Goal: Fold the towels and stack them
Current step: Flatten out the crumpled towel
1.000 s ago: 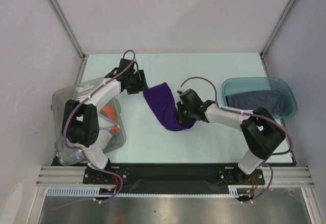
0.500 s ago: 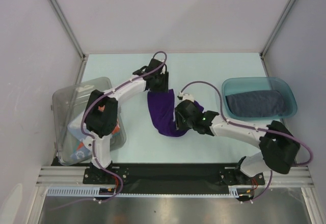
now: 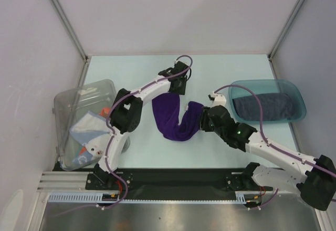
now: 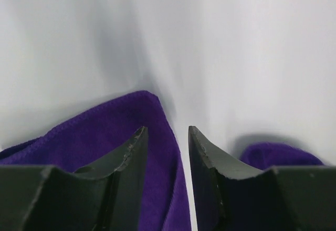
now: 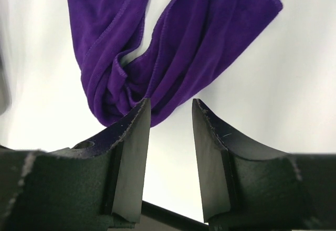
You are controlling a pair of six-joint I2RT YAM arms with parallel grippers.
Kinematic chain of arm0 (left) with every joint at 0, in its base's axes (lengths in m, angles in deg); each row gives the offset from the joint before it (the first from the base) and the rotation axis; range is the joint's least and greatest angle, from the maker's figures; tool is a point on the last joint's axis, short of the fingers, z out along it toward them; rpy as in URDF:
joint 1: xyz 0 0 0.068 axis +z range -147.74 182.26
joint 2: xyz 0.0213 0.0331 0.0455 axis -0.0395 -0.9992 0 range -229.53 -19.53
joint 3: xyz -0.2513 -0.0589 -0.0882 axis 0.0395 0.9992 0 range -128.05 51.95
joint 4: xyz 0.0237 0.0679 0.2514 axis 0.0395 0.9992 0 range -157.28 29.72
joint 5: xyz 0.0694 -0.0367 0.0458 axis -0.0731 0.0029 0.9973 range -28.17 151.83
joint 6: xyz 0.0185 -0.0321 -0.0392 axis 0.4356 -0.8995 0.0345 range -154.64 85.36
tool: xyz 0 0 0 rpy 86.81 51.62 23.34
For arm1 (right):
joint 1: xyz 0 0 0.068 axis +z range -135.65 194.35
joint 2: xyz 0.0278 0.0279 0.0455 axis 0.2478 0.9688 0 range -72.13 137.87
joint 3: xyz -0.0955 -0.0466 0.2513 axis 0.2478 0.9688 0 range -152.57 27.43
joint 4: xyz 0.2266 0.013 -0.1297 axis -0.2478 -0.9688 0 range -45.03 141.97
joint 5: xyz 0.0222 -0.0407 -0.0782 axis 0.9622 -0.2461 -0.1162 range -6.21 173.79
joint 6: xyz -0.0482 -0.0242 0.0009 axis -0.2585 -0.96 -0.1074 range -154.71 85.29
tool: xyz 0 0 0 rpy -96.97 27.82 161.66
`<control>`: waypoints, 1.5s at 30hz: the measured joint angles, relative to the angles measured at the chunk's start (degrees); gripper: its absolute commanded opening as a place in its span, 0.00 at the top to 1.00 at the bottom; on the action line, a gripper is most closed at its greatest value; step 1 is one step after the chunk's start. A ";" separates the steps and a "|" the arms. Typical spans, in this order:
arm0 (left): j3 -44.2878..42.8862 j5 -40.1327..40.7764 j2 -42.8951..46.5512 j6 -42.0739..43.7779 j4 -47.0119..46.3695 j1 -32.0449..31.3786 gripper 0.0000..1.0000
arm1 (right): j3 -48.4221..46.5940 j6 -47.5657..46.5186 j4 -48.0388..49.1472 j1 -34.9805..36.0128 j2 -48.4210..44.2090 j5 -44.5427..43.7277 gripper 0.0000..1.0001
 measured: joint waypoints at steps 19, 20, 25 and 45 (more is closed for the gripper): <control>-10.12 4.11 -8.44 -1.29 9.09 0.22 1.00 | 3.34 -1.66 0.35 -7.17 -2.67 3.65 0.56; -10.56 3.54 -8.44 -1.29 9.60 0.24 1.00 | 3.34 -1.66 0.39 -7.89 -2.64 4.11 0.56; -11.41 1.60 -6.56 -0.39 12.17 0.46 1.00 | 3.28 -1.68 2.10 -11.63 -0.83 7.39 0.55; 22.84 -2.64 26.25 6.91 9.77 14.49 1.00 | -32.57 -4.68 15.67 -15.08 49.62 20.59 0.52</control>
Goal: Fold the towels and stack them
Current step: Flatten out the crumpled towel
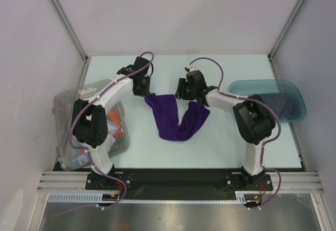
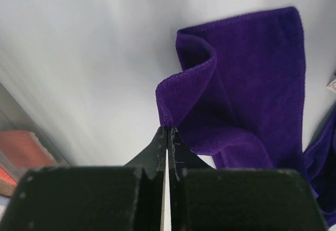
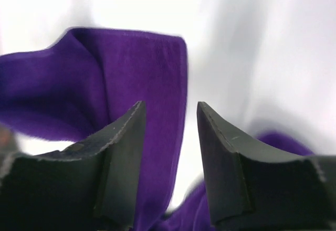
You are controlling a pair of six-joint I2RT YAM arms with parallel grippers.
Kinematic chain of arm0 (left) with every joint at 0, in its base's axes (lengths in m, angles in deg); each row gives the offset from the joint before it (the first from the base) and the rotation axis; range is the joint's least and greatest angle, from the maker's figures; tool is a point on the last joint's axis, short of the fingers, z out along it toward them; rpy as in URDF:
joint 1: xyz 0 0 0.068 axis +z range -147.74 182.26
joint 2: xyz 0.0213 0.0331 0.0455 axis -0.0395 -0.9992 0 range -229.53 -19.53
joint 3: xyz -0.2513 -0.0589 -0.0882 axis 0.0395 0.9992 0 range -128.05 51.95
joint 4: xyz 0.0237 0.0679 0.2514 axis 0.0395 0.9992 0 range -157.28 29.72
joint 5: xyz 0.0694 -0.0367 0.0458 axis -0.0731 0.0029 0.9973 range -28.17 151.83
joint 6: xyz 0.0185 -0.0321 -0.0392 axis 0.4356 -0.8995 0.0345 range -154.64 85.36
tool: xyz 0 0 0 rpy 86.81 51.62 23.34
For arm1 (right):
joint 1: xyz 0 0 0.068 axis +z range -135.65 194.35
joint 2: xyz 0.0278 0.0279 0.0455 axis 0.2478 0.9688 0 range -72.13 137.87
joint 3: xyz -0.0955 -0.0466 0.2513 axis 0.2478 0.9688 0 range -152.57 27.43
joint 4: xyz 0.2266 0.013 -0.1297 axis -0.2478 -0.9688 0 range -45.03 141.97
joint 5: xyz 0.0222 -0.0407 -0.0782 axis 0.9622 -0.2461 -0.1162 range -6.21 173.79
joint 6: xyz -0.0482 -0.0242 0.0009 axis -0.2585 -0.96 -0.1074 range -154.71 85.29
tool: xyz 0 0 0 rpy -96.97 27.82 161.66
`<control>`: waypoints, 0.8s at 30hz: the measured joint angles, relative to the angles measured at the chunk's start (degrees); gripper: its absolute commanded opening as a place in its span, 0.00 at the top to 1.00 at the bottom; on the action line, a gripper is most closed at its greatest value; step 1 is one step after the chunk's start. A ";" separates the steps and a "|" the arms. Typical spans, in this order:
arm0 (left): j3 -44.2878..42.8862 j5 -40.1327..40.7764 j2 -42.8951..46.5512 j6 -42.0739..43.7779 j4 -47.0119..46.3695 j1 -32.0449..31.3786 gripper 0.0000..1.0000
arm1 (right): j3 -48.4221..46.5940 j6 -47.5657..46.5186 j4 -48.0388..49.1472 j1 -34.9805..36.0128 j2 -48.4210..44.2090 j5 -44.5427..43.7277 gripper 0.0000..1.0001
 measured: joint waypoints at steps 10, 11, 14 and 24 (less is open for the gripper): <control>2.73 -1.99 0.02 1.22 -2.34 1.09 1.00 | -11.10 -9.79 -4.66 1.22 13.03 -1.66 0.55; 2.97 -2.05 0.02 1.20 -2.49 1.09 1.00 | -12.04 -10.38 -4.90 1.27 13.55 -2.21 0.55; 3.34 -2.19 0.02 1.18 -2.71 1.09 1.00 | -14.69 -11.89 -5.44 1.62 15.04 -3.54 0.55; 3.78 -2.10 0.90 1.16 -3.96 1.09 1.00 | -20.52 -13.46 -8.61 4.44 18.80 -7.80 0.55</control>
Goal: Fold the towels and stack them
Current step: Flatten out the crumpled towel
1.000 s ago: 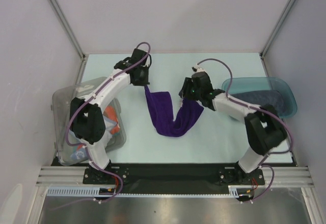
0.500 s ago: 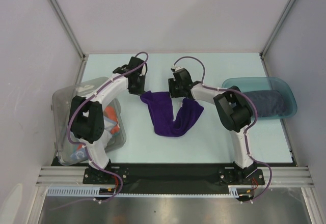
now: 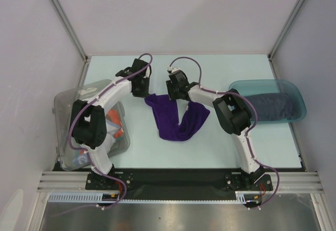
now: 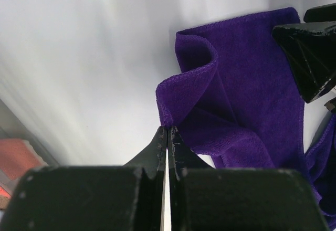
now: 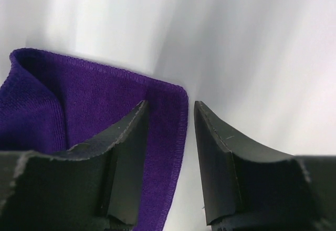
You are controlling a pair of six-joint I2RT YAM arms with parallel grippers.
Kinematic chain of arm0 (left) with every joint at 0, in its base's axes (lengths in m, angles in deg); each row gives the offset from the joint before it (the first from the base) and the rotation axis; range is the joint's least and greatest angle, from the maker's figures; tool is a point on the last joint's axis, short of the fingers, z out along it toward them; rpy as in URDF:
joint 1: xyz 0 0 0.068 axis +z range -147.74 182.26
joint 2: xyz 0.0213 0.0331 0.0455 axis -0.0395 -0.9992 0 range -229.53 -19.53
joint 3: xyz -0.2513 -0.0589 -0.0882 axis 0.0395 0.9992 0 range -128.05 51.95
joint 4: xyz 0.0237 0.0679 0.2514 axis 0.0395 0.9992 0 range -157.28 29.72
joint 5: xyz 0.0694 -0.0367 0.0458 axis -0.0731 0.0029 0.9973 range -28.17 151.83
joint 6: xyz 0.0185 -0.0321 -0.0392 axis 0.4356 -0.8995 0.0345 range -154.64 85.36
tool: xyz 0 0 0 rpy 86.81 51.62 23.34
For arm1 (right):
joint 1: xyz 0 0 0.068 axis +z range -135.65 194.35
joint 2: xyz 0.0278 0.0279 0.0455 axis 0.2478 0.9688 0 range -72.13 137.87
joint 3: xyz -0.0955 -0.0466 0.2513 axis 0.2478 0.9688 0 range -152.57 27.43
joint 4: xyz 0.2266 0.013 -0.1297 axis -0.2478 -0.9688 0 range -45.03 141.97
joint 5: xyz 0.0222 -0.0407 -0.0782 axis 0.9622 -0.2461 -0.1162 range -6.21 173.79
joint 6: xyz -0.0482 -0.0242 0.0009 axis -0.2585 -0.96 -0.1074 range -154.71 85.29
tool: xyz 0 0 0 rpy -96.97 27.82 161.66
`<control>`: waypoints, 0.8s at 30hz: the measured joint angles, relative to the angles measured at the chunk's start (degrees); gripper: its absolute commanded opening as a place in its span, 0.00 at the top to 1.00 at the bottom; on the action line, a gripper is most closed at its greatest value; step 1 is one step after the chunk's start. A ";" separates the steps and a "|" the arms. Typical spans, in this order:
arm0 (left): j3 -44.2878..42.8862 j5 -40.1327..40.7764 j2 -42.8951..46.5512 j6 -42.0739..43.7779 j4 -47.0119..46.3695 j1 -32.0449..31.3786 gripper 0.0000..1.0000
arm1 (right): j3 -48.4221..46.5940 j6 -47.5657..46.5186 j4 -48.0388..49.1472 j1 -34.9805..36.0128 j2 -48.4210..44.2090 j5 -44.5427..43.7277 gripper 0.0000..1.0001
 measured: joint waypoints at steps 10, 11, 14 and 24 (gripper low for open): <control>1.31 0.42 0.70 -0.76 -0.79 0.02 1.00 | -2.97 0.85 -2.73 0.74 1.77 -3.87 0.96; 1.42 0.48 0.92 -1.03 -0.90 0.02 1.00 | -3.19 0.85 -2.89 0.79 1.90 -4.04 1.00; 1.66 0.55 1.60 -1.73 -1.14 0.02 1.00 | -3.61 0.90 -3.34 1.09 2.08 -5.05 1.00; 1.20 -2.80 2.29 0.31 -2.05 0.35 1.00 | 6.47 1.70 -3.93 -1.86 -6.69 -5.33 1.00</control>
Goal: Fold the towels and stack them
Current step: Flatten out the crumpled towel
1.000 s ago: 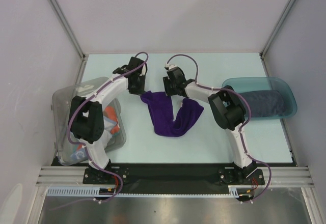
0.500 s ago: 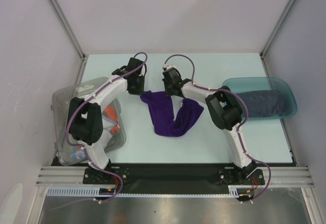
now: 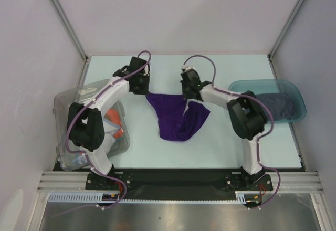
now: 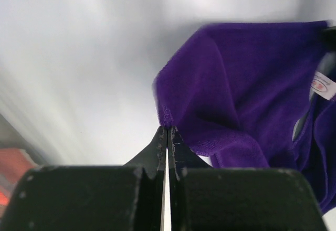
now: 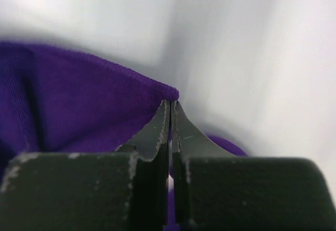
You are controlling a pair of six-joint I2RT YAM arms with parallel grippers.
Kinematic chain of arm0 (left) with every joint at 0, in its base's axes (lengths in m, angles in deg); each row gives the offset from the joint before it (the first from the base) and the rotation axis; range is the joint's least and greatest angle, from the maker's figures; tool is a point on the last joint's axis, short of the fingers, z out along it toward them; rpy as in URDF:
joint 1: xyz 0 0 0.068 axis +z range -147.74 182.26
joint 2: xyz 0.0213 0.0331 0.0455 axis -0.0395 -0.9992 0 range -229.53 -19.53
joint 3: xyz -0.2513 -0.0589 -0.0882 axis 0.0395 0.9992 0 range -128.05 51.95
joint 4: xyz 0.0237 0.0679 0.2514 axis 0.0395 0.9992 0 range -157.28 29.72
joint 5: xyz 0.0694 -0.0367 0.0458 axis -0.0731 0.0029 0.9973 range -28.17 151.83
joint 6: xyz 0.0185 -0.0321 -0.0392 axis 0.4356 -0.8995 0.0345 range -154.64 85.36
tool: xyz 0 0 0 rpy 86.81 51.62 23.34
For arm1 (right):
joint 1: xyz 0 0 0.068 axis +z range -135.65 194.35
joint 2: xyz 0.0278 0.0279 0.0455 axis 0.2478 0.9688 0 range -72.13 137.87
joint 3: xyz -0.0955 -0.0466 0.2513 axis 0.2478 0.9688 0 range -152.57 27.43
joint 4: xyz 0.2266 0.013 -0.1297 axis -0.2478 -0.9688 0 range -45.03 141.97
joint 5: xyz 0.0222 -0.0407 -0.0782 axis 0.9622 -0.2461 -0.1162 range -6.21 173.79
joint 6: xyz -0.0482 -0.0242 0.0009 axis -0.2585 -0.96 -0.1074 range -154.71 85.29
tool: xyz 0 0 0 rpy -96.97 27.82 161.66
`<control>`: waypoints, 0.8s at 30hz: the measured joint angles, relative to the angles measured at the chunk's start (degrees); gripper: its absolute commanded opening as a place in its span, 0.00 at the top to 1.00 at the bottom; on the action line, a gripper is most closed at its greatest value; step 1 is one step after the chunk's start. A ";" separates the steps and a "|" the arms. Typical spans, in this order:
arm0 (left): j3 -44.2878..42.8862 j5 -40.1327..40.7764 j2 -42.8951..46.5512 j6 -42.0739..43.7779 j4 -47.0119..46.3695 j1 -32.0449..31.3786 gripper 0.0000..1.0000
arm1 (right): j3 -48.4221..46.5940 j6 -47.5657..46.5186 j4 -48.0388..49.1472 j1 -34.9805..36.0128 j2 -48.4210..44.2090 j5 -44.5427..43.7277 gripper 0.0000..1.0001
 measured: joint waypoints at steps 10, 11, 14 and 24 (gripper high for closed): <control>-10.05 -6.21 13.00 8.26 0.72 0.04 1.00 | 7.41 -2.86 -0.66 -4.55 -38.14 -5.86 1.00; -11.21 -7.52 15.76 8.85 0.42 0.04 1.00 | 7.39 -3.26 -0.46 -4.22 -42.36 -6.73 1.00; -13.79 -12.02 24.44 9.75 -1.51 0.00 1.00 | 7.98 -4.90 0.50 -2.10 -54.40 -10.75 1.00; -9.53 -32.79 44.70 -0.61 -15.08 -2.08 1.00 | 15.13 -9.22 7.89 8.33 -81.68 -8.72 1.00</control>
